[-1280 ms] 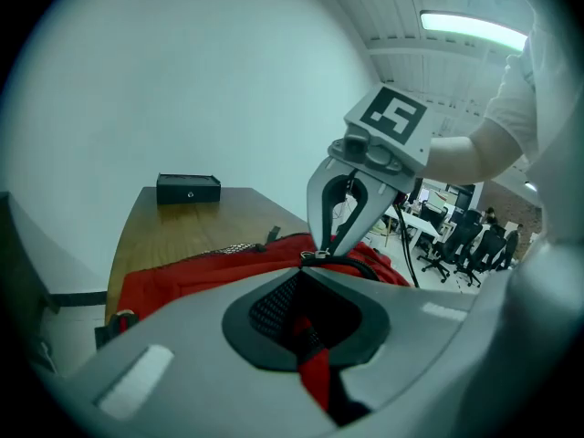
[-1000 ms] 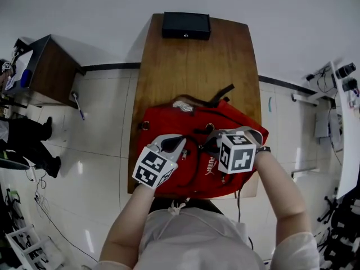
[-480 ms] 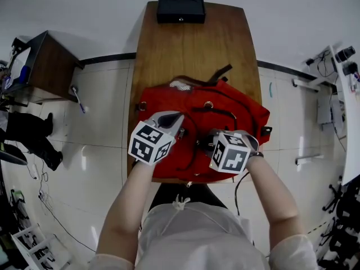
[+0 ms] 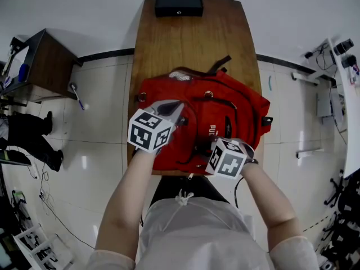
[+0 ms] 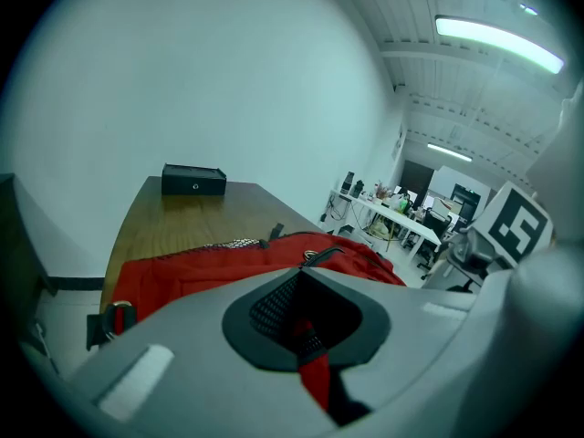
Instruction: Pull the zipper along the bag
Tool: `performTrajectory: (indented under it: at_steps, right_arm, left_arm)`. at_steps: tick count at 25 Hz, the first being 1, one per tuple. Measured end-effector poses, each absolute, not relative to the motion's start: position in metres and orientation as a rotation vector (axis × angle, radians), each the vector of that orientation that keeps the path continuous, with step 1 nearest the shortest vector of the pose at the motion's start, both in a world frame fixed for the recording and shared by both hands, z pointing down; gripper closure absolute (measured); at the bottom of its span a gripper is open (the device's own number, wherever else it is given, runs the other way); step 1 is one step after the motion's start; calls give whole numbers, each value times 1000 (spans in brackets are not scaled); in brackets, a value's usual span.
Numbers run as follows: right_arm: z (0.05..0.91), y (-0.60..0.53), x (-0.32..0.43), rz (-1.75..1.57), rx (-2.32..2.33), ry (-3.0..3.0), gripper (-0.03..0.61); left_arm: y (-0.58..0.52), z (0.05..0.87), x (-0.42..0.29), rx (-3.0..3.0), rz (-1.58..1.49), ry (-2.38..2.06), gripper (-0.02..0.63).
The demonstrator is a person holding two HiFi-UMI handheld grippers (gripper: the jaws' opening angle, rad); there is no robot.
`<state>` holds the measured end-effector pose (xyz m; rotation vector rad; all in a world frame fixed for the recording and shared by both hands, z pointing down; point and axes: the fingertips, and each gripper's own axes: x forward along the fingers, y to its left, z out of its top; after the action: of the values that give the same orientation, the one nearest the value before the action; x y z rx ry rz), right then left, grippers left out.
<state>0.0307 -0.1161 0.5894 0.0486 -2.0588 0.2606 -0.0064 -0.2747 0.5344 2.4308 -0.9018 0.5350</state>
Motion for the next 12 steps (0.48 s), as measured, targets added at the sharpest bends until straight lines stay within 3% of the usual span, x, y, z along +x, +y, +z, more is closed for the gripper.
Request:
performTrajectory:
  at_steps: [12]
  right_arm:
    - [610, -48, -9, 518, 36, -2089, 568]
  left_arm:
    - [-274, 537, -5, 2452, 523, -901, 607]
